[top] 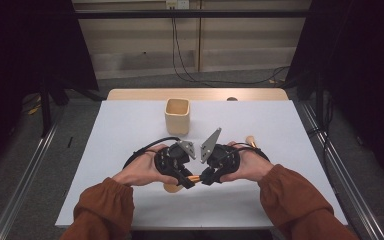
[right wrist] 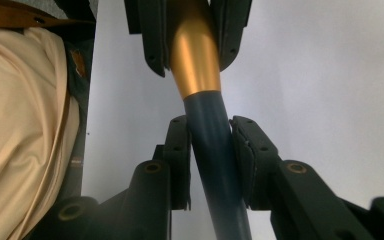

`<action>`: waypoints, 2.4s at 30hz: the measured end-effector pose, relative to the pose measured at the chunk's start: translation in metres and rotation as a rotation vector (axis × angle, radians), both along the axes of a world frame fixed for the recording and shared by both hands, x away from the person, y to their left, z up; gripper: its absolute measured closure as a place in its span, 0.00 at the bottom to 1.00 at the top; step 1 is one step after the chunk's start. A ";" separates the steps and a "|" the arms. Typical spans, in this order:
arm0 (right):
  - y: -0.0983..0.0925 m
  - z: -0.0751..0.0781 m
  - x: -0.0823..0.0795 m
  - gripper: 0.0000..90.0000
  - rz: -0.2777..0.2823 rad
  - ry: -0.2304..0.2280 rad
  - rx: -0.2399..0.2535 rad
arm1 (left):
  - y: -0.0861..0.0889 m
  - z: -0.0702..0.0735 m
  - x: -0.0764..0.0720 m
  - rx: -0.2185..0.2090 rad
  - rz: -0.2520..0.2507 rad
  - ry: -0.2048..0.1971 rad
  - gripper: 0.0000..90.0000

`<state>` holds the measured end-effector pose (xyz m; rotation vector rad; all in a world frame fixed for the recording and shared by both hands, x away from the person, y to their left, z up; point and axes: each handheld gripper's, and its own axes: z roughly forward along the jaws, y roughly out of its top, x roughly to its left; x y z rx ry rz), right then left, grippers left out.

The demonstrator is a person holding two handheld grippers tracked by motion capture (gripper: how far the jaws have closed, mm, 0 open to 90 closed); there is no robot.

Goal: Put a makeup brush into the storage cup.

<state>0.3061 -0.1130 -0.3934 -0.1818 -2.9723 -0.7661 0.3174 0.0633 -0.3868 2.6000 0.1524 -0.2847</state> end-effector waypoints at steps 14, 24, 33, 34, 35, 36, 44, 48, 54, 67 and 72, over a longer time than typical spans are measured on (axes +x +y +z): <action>-0.002 -0.001 -0.002 0.84 0.023 0.024 0.008 | 0.005 -0.003 0.006 -0.043 0.020 -0.009 0.59; -0.008 -0.002 0.000 0.84 -0.009 0.015 0.016 | 0.015 -0.004 0.009 -0.106 0.109 -0.072 0.31; -0.025 -0.005 0.002 0.84 -0.081 0.020 0.030 | 0.036 -0.013 0.014 -0.133 0.237 -0.084 0.08; -0.028 -0.005 0.003 0.84 -0.093 0.016 0.033 | 0.037 -0.014 0.013 -0.130 0.228 -0.090 0.08; -0.030 -0.005 0.004 0.84 -0.110 0.004 0.033 | 0.038 -0.014 0.012 -0.127 0.231 -0.099 0.07; -0.032 -0.005 0.005 0.84 -0.124 -0.001 0.038 | 0.040 -0.014 0.011 -0.126 0.242 -0.106 0.05; -0.046 -0.012 0.006 0.84 -0.213 -0.007 0.061 | 0.055 -0.017 0.009 -0.163 0.340 -0.122 0.05; -0.054 -0.014 0.005 0.84 -0.275 -0.022 0.069 | 0.061 -0.021 0.005 -0.190 0.355 -0.119 0.05; -0.067 -0.014 0.003 0.84 -0.353 -0.038 0.136 | 0.064 -0.024 0.000 -0.204 0.399 -0.129 0.05; -0.086 -0.024 -0.006 0.84 -0.502 -0.052 0.367 | 0.071 -0.033 -0.007 -0.298 0.471 -0.130 0.05; -0.087 -0.027 -0.010 0.84 -0.505 -0.050 0.430 | 0.072 -0.037 -0.010 -0.327 0.476 -0.120 0.05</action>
